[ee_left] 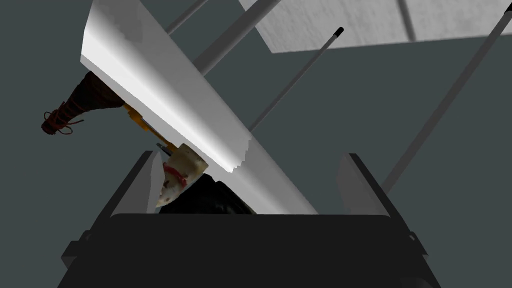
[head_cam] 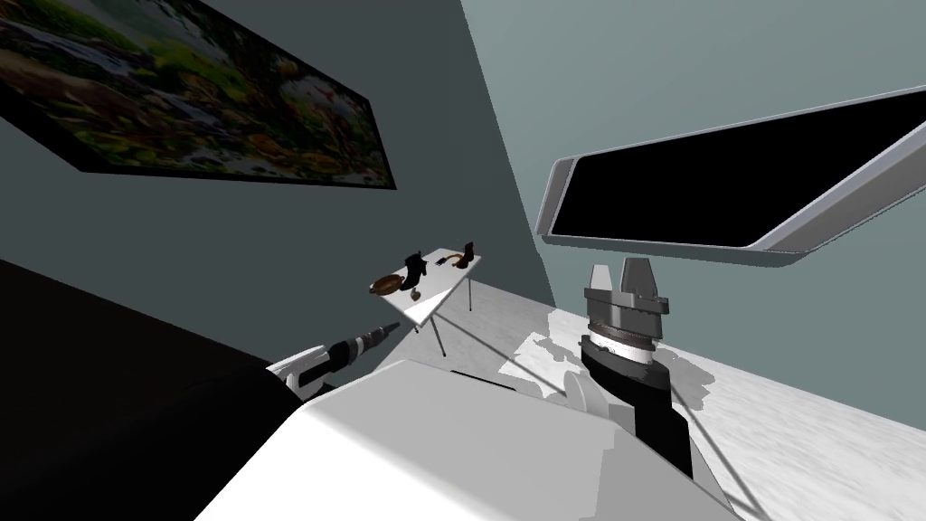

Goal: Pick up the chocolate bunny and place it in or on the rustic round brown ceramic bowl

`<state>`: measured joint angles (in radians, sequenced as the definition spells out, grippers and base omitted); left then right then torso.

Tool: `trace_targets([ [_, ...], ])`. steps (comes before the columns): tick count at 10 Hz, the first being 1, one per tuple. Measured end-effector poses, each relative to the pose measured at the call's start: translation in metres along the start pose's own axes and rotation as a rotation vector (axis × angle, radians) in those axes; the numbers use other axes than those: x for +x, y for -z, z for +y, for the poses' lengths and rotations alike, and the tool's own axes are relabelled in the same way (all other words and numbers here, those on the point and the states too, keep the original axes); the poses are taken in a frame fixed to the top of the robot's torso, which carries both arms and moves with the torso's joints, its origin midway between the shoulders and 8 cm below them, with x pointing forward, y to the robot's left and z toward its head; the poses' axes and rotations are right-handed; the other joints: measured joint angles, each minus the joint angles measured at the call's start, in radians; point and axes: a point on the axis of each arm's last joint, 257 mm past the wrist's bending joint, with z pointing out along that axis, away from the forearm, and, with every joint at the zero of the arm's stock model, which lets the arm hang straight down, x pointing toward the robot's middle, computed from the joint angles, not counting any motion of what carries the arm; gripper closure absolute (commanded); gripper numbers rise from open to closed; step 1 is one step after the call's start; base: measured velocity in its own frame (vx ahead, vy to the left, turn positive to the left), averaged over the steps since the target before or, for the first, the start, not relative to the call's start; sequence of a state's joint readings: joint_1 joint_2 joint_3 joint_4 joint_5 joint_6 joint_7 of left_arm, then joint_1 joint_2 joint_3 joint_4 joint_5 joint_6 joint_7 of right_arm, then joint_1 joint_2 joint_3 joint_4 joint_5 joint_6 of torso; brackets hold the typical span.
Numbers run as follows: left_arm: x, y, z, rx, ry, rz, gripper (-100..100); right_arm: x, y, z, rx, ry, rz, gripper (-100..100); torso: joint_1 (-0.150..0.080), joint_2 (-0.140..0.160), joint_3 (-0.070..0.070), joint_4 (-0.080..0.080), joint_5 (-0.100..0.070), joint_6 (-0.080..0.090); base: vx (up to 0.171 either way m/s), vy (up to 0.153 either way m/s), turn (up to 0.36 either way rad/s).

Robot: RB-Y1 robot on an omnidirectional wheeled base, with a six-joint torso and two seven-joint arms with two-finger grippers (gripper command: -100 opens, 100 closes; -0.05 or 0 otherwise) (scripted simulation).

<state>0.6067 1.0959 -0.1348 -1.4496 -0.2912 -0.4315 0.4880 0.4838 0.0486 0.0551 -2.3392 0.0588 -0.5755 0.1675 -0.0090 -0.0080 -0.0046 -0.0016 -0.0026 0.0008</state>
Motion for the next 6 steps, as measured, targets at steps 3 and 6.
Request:
trace_targets([
  [3,-0.03,0.022,0.046,-0.117,-0.039,0.002,-100,0.0,0.0,0.0,0.0,0.0,0.0,0,-0.005,-0.004,-0.002,-0.001,-0.001,0.0,0.131,-0.249,-0.043],
  [6,-0.059,0.05,0.084,-0.239,-0.082,-0.001,-100,0.0,0.0,0.0,0.0,0.0,0.0,0,0.001,-0.004,-0.002,-0.001,0.0,0.0,0.125,-0.146,-0.043],
])
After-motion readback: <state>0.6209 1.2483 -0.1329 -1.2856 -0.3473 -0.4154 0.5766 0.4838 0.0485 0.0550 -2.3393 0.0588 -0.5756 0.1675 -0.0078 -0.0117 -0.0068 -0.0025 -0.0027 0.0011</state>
